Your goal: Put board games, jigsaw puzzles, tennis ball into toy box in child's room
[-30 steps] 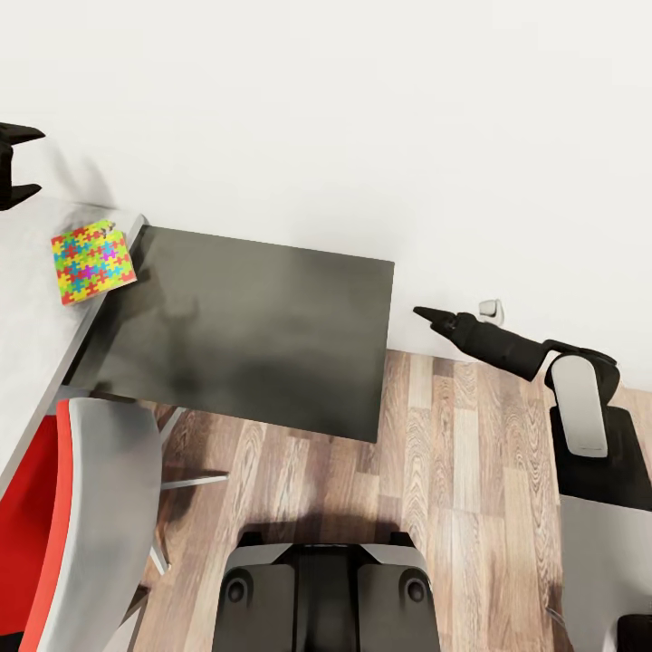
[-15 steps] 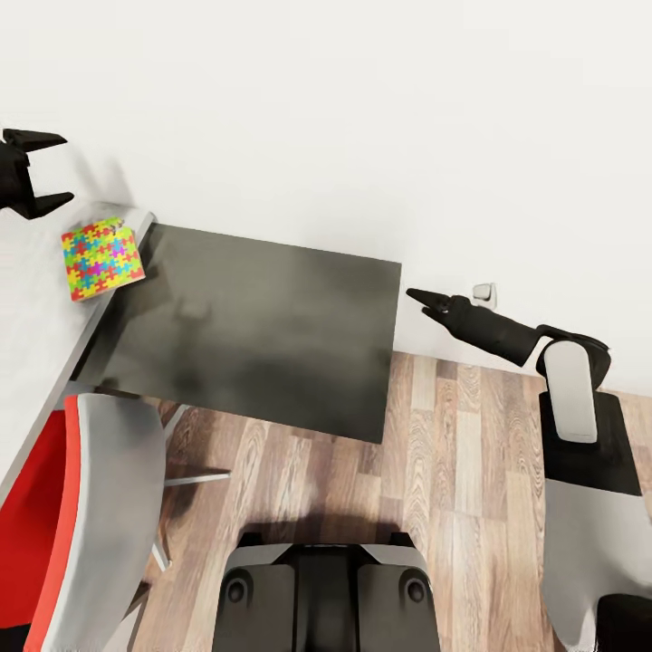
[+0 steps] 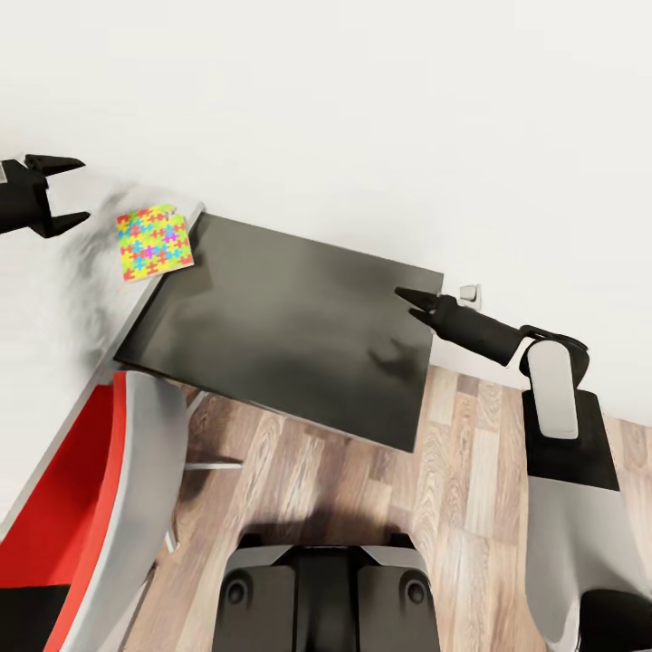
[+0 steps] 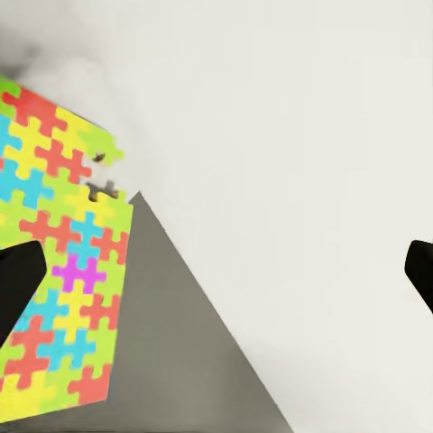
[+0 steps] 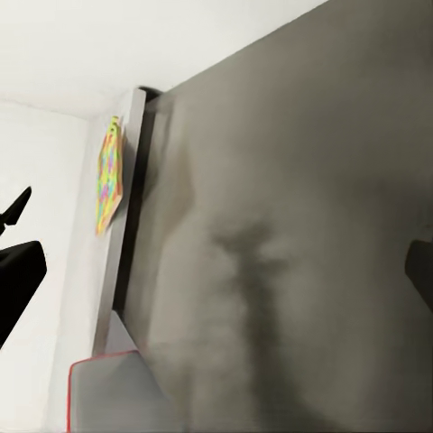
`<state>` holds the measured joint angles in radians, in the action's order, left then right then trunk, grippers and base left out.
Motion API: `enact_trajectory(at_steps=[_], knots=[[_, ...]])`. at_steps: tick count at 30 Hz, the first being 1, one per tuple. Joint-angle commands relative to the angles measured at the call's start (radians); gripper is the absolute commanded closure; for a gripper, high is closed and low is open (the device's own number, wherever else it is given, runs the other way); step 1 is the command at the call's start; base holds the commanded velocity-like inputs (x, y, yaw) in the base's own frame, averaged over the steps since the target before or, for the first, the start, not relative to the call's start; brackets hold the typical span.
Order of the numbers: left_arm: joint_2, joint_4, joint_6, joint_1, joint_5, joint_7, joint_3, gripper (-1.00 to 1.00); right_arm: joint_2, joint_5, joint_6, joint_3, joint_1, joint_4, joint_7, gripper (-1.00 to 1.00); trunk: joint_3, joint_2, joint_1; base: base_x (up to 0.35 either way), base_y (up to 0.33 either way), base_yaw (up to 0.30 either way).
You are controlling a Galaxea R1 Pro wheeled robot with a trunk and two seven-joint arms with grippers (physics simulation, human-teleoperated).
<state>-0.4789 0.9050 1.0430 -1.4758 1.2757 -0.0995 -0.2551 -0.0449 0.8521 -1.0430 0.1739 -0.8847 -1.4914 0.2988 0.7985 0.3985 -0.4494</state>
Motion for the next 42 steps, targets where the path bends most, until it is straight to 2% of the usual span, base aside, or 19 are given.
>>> enact_trajectory(at_steps=[1, 17, 27, 29, 34, 36, 37, 38, 39, 41, 42], knots=[[0.001, 0.001, 0.004, 0.001, 0.009, -0.011, -0.001, -1.00, 0.002, -0.009, -0.004, 0.001, -0.001, 0.001, 0.010, -1.00, 0.001, 0.002, -0.001, 0.000, 0.000, 0.268], [0.018, 0.004, 0.004, 0.009, 0.004, -0.043, 0.001, -1.00, 0.009, -0.005, -0.004, 0.002, 0.001, 0.016, 0.016, -1.00, -0.006, 0.002, -0.001, 0.000, 0.000, 0.276], [0.032, 0.003, 0.003, 0.003, 0.002, -0.079, 0.001, -1.00, 0.003, 0.025, -0.004, 0.007, 0.003, 0.033, 0.018, -1.00, -0.009, 0.002, -0.001, 0.000, 0.000, 0.247], [0.050, 0.002, 0.002, -0.002, -0.006, -0.093, 0.000, -1.00, 0.000, 0.043, -0.004, 0.008, 0.004, 0.035, 0.019, -1.00, -0.010, 0.002, -0.001, 0.000, 0.000, 0.131], [0.075, 0.000, 0.001, -0.009, -0.024, -0.110, -0.005, -1.00, -0.002, 0.063, -0.004, 0.009, 0.007, 0.036, 0.020, -1.00, -0.010, 0.002, -0.001, 0.000, 0.000, 0.090], [0.108, 0.000, -0.001, -0.016, -0.050, -0.129, -0.015, -1.00, -0.004, 0.082, -0.004, 0.011, 0.008, 0.037, 0.020, -1.00, -0.010, 0.002, -0.001, 0.000, 0.000, 0.054], [0.108, 0.000, -0.001, -0.016, -0.050, -0.129, -0.015, -1.00, -0.004, 0.082, -0.004, 0.011, 0.008, 0.037, 0.020, -1.00, -0.011, 0.002, -0.001, 0.000, 0.000, 0.048], [0.127, 0.000, -0.006, -0.019, -0.066, -0.138, -0.023, -1.00, -0.006, 0.090, -0.004, 0.012, 0.007, 0.040, 0.019, -1.00, -0.011, 0.002, -0.001, 0.000, 0.000, 0.038], [0.127, 0.000, -0.006, -0.019, -0.066, -0.138, -0.023, -1.00, -0.006, 0.090, -0.004, 0.012, 0.007, 0.040, 0.019, -1.00, -0.011, 0.002, -0.001, 0.000, 0.000, 0.038], [0.175, 0.001, -0.021, -0.026, -0.104, -0.159, -0.045, -1.00, -0.009, 0.101, -0.004, 0.019, 0.003, 0.060, 0.018, -1.00, -0.011, 0.002, -0.001, 0.000, 0.000, 0.027], [0.175, 0.001, -0.021, -0.026, -0.104, -0.159, -0.045, -1.00, -0.009, 0.101, -0.004, 0.019, 0.003, 0.060, 0.018, -1.00, -0.011, 0.002, -0.001, 0.000, 0.000, 0.024]])
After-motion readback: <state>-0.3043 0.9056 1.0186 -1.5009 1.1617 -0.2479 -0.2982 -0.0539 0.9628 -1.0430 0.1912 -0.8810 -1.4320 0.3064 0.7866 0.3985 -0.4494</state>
